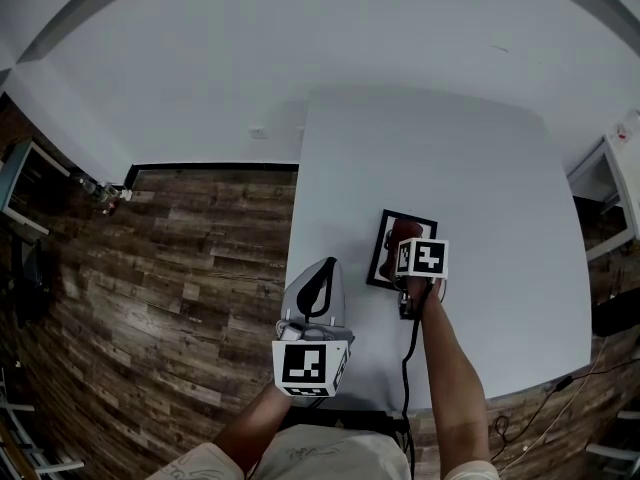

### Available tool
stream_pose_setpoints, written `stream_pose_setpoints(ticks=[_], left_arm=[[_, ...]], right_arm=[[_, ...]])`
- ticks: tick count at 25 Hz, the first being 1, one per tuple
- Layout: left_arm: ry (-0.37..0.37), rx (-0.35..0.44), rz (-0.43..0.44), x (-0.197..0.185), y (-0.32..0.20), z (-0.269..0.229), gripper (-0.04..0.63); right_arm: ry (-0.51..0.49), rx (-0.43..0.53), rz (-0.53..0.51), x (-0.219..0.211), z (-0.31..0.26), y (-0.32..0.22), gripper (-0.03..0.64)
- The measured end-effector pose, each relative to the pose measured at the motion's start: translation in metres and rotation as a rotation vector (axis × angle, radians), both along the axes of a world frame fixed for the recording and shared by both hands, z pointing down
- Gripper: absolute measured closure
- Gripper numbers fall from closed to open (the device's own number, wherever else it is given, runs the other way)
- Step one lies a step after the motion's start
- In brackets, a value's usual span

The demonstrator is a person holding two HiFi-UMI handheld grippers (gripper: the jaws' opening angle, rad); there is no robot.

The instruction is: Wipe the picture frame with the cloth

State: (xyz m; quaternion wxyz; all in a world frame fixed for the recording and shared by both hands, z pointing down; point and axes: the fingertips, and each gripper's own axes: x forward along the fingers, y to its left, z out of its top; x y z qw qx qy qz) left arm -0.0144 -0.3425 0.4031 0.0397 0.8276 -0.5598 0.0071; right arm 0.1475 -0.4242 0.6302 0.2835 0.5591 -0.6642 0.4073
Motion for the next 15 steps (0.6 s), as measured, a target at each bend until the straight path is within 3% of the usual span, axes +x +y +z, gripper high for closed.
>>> stream_pose_setpoints(ticks=[3,7,15], left_arm=[[0.005,0.002,-0.006,-0.002,-0.001,-0.003,0.594],[0.008,-0.002,-0.003,0.001,0.003,-0.002,0.595],[0.008,-0.009,-0.003,0.000,0.003,0.002,0.594]], right_arm=[[-0.055,-0.006,-0.043,-0.036,-0.001,0.006,0.506],[-0.038,-0.037,-0.082,-0.058,0.012,0.019,0.506],[-0.017,-0.060,-0.034,-0.036,0.028,0.027,0.506]])
